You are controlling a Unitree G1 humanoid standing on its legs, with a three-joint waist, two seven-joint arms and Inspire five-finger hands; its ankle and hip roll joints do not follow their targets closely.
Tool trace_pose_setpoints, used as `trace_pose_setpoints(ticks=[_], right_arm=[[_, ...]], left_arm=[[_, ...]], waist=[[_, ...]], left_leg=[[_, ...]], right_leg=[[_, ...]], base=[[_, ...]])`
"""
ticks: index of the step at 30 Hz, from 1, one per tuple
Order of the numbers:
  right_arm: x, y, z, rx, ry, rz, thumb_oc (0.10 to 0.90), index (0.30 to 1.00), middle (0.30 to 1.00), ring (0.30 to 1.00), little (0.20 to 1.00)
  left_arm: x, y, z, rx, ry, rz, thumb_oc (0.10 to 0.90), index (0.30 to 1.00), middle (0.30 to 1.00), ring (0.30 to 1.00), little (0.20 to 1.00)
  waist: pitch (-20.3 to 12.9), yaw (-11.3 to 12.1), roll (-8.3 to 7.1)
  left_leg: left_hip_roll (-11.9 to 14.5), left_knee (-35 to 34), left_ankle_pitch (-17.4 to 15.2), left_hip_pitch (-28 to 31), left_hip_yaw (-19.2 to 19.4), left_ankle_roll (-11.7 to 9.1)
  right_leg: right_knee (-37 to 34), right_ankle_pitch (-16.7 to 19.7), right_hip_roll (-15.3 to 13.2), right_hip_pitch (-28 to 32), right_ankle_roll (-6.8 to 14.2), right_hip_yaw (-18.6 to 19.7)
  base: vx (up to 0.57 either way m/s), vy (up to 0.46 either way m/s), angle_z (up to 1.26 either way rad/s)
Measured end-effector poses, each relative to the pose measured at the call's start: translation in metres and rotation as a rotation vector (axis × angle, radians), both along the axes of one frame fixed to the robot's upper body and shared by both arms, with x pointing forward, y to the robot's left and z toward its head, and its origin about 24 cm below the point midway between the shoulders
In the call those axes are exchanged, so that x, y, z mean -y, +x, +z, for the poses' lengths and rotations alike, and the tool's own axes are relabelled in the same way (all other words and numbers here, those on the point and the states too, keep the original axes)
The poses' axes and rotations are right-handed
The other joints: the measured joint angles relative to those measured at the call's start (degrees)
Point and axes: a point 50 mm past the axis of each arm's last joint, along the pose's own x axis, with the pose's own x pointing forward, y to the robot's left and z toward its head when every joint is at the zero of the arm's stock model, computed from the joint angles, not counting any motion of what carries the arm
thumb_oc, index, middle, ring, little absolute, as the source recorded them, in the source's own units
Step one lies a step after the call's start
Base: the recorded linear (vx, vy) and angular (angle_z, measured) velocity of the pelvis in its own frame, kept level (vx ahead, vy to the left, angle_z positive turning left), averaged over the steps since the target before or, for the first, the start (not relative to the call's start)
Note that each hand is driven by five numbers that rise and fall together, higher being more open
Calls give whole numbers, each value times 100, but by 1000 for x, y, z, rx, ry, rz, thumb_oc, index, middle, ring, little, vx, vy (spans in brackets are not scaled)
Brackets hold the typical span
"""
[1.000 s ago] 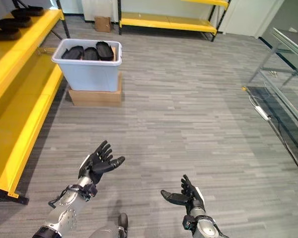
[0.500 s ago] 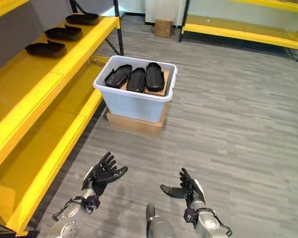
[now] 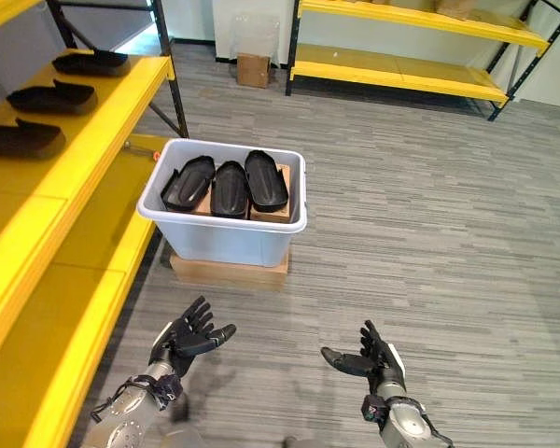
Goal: Move parts from the plastic box to the shelf.
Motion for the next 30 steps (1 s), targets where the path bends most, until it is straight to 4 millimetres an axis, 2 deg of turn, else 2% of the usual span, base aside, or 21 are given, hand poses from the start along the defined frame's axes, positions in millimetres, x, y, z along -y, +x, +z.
trace_pose_setpoints(ticks=[1, 2, 6, 8, 9, 10, 11, 12, 13, 14, 15, 16, 17, 18, 19, 20, 21, 23, 26, 27, 30], right_arm=[[-4, -1, -2, -3, 16, 7, 900, 1000, 1000, 1000, 1000], [-9, 1, -2, 3, 34, 14, 900, 1000, 1000, 1000, 1000], [-19, 13, 3, 43, 60, 37, 900, 1000, 1000, 1000, 1000], [-19, 16, 5, 57, 64, 34, 900, 1000, 1000, 1000, 1000], [-14, 19, 9, 77, 60, 8, 900, 1000, 1000, 1000, 1000], [-8, 19, 13, 85, 38, 7, 900, 1000, 1000, 1000, 1000], [-9, 15, 9, 69, 43, -9, 900, 1000, 1000, 1000, 1000], [-10, 16, 10, 70, 43, -4, 900, 1000, 1000, 1000, 1000], [-11, 16, 10, 71, 40, 7, 900, 1000, 1000, 1000, 1000], [-13, 14, 8, 57, 37, 19, 900, 1000, 1000, 1000, 1000], [-17, 13, 6, 49, 41, 33, 900, 1000, 1000, 1000, 1000], [-18, 13, 7, 52, 45, 40, 900, 1000, 1000, 1000, 1000], [-19, 15, 8, 59, 49, 45, 900, 1000, 1000, 1000, 1000], [-21, 18, 9, 65, 54, 49, 900, 1000, 1000, 1000, 1000], [-25, 19, 8, 70, 66, 45, 900, 1000, 1000, 1000, 1000], [-27, 20, 8, 74, 73, 49, 900, 1000, 1000, 1000, 1000], [-20, 27, 13, 87, 42, 62, 900, 1000, 1000, 1000, 1000], [-14, 21, 10, 64, 23, 49, 900, 1000, 1000, 1000, 1000], [-12, 13, 6, 33, 20, 45, 900, 1000, 1000, 1000, 1000], [-12, 13, 6, 35, 19, 46, 900, 1000, 1000, 1000, 1000], [-10, 18, 11, 54, 13, 48, 900, 1000, 1000, 1000, 1000]], left_arm=[[-2, 1, 1, 2, 4, 1, 900, 1000, 1000, 1000, 1000], [-7, 3, 3, 9, 23, 4, 900, 1000, 1000, 1000, 1000], [-20, 5, 7, 19, 64, 13, 900, 1000, 1000, 1000, 1000], [-19, 5, 7, 19, 64, 9, 900, 1000, 1000, 1000, 1000], [-11, 8, 6, 13, 56, -11, 900, 1000, 1000, 1000, 1000], [-5, 4, 2, 1, 31, -13, 900, 1000, 1000, 1000, 1000], [-2, 1, 0, -6, 27, -13, 900, 1000, 1000, 1000, 1000], [-3, 1, 0, -3, 31, -17, 900, 1000, 1000, 1000, 1000], [-3, 1, 1, -1, 38, -20, 900, 1000, 1000, 1000, 1000], [-5, 1, 0, -1, 53, -17, 900, 1000, 1000, 1000, 1000], [-6, -1, 0, -5, 55, -12, 900, 1000, 1000, 1000, 1000], [-7, 0, 0, -3, 58, -12, 900, 1000, 1000, 1000, 1000], [-8, 2, 2, 6, 56, -10, 900, 1000, 1000, 1000, 1000], [-9, 3, 3, 11, 55, -3, 900, 1000, 1000, 1000, 1000], [-11, 3, 4, 15, 63, -2, 900, 1000, 1000, 1000, 1000], [-16, 5, 5, 18, 75, 6, 900, 1000, 1000, 1000, 1000], [-11, 0, -4, -18, 47, 28, 900, 1000, 1000, 1000, 1000], [-3, -7, -10, -39, 12, 31, 900, 1000, 1000, 1000, 1000], [-2, -11, -10, -36, 2, 18, 900, 1000, 1000, 1000, 1000], [-2, -12, -9, -31, 2, 15, 900, 1000, 1000, 1000, 1000], [-4, -19, -12, -48, 0, 23, 900, 1000, 1000, 1000, 1000]], waist=[[-44, 54, -81], [-83, 121, -179], [-92, 272, -183], [-92, 260, -183], [-58, 219, -94], [-111, 202, 162], [-99, 181, 125], [-72, 153, 128], [-28, 116, 192], [7, 135, 217], [23, 179, 247], [29, 189, 288], [65, 179, 339], [84, 203, 372], [69, 150, 261], [101, -11, 30], [188, -10, 257], [180, 8, 375], [169, 130, 348], [152, 132, 313], [71, 149, 304]], left_leg=[[-173, -13, -17, 2, 39, 19], [-345, 0, -51, 2, 169, 133], [-784, 106, -218, 1, 412, 347], [-961, 311, -279, -138, 524, 431], [-1064, 1341, -810, -626, 551, 1097], [-1021, 1327, -1013, -603, 545, 976], [-1132, 1032, -1013, -421, 715, 780], [-1175, 845, -1022, -310, 732, 885], [-1164, 742, -864, -236, 781, 885], [-1193, 696, -802, -150, 833, 982], [-1225, 584, -802, -54, 856, 984], [-1222, 501, -801, -47, 860, 985], [-1222, 428, -805, -51, 849, 978], [-1217, 142, -817, -33, 888, 953], [-1333, 84, -865, 1, 965, 855], [-1513, 1102, -1108, -285, 1027, 1113], [-1341, 1569, -1576, -110, 946, 905], [-1355, 1226, -1514, 128, 941, 753], [-1301, 856, -1400, 276, 829, 675], [-1234, 630, -1236, 369, 754, 604], [-1015, 225, -1113, 591, 710, 506]], right_leg=[[-61, -20, -177, 7, 21, 1], [-212, 18, -346, 24, 34, 4], [-513, 352, -833, 214, 378, 19], [-464, 437, -983, 100, 278, 15], [418, 371, -1081, -392, 268, -4], [815, 430, -961, -611, 195, 68], [1349, 712, -1064, -940, -55, 188], [1798, 880, -1194, -1244, -70, 156], [2067, 985, -1195, -1396, -49, 68], [2167, 812, -1318, -1521, -20, -261], [1860, 589, -1279, -1590, 25, -556], [1558, 575, -1208, -1582, 55, -737], [1240, 578, -1087, -1616, 57, -764], [426, 627, -892, -1573, 140, -812], [-246, 658, -925, -1571, 215, -854], [-603, 1031, -1180, -1500, 615, -716], [-487, 1560, -1142, -1441, 627, -693], [-640, 1572, -1085, -1330, 599, -645], [-887, 1732, -937, -1113, 494, -732], [-935, 1847, -850, -1074, 371, -781], [-986, 1785, -619, -991, 231, -878]], base=[[100, 145, -1], [102, 163, -13], [108, 265, -5], [72, 425, 5], [0, 321, 5], [-22, 336, -6], [10, 325, -17], [23, 220, -15], [148, 150, -10], [183, 15, -24], [256, -23, -26], [155, -68, -15], [289, -161, 2], [217, -120, 9], [208, -119, 33], [141, -109, 15], [225, -165, -1], [220, -162, -18], [160, -156, 15], [208, -211, 29], [116, -98, 10]])
